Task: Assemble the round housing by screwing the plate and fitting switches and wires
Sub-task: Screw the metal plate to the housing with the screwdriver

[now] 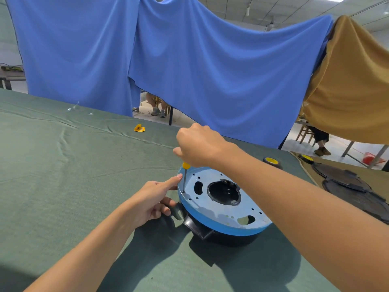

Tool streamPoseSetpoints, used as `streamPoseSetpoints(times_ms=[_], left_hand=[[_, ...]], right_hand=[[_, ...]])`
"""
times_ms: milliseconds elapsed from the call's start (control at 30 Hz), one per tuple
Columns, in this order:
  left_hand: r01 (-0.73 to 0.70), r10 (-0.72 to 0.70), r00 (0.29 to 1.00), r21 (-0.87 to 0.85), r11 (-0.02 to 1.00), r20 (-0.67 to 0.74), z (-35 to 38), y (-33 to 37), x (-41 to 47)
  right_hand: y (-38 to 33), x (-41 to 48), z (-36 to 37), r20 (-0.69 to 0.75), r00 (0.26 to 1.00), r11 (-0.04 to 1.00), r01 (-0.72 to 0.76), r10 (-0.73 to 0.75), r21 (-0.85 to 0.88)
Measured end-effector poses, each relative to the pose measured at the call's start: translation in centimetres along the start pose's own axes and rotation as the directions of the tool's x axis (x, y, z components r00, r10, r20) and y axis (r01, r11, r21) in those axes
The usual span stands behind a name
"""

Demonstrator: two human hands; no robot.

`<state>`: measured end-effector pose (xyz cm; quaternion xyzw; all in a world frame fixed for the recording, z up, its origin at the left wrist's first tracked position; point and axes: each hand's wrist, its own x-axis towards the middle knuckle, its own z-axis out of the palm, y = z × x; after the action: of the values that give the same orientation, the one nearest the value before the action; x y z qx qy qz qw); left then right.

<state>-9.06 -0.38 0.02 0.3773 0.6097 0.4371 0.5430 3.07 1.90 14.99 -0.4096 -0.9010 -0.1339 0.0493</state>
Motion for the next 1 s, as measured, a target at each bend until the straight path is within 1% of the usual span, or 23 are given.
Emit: streamPoseSetpoints(times_ms=[67,100,200,233,300,367,433,500,533,600,667,733,767,833,900,1000], left_hand=[[-0.002,0.002,1.000,-0.003,1.000,0.007,0.0,0.0,0.0],[-0.003,0.003,1.000,-0.006,1.000,0.008,0.0,0.0,0.0],[-0.006,0.006,1.000,-0.007,1.000,0.002,0.0,-0.1,0.0],[-0.006,0.006,1.000,-0.007,1.000,0.003,0.0,0.0,0.0],[-0.003,0.003,1.000,-0.007,1.000,0.006,0.1,0.0,0.0],[0.002,-0.002,1.000,-0.005,1.000,0.002,0.1,0.1,-0.1],[0.003,-0.003,1.000,-0.003,1.000,0.000,0.0,0.0,-0.2],[0.002,-0.002,1.000,0.002,1.000,0.001,0.0,0.0,-0.3],[0.002,-0.002,1.000,0.003,1.000,0.003,0.0,0.1,-0.4],[0.000,0.000,1.000,-0.001,1.000,0.001,0.1,0.1,-0.4],[0.001,-0.001,1.000,-0.005,1.000,-0.005,0.2,0.2,-0.4],[0.004,-0.004,1.000,-0.009,1.000,-0.011,0.2,0.3,-0.5],[0.005,-0.005,1.000,-0.010,1.000,-0.014,0.2,0.3,-0.6],[0.007,-0.007,1.000,-0.012,1.000,-0.015,0.2,0.4,-0.7],[0.006,-0.006,1.000,-0.011,1.000,-0.015,0.2,0.4,-0.7],[0.005,-0.005,1.000,-0.003,1.000,-0.021,0.3,0.4,-0.8]], right_hand=[[0.1,0.1,0.4,0.006,1.000,0.999,-0.022,0.023,-0.047],[0.2,0.2,0.3,0.041,0.999,0.998,-0.031,0.033,-0.059],[0.5,0.5,-0.2,0.212,0.977,0.999,0.026,-0.031,0.026],[0.6,0.5,-0.3,0.237,0.970,0.997,0.048,-0.059,0.053],[0.5,0.3,-0.1,0.178,0.980,0.995,0.081,-0.091,0.065],[0.4,0.1,0.2,0.069,0.993,0.995,0.096,-0.098,0.037],[0.3,0.0,0.5,0.007,0.997,0.997,0.071,-0.071,0.014],[0.3,-0.2,0.7,-0.010,0.999,0.999,0.034,-0.035,-0.021],[0.3,-0.2,0.6,0.005,1.000,0.999,0.020,-0.020,-0.026],[0.4,-0.2,0.0,0.101,0.995,1.000,0.029,-0.028,-0.012],[0.6,-0.1,-0.5,0.226,0.970,0.996,0.078,-0.085,0.040],[0.6,-0.1,-0.9,0.265,0.954,0.988,0.115,-0.138,0.103],[0.6,-0.2,-0.9,0.251,0.956,0.986,0.131,-0.153,0.102],[0.5,-0.3,-0.7,0.154,0.973,0.985,0.166,-0.172,0.048],[0.6,-0.3,-0.5,0.063,0.986,0.988,0.154,-0.154,-0.005],[0.6,-0.2,0.0,-0.001,0.992,0.992,0.124,-0.124,-0.036]])
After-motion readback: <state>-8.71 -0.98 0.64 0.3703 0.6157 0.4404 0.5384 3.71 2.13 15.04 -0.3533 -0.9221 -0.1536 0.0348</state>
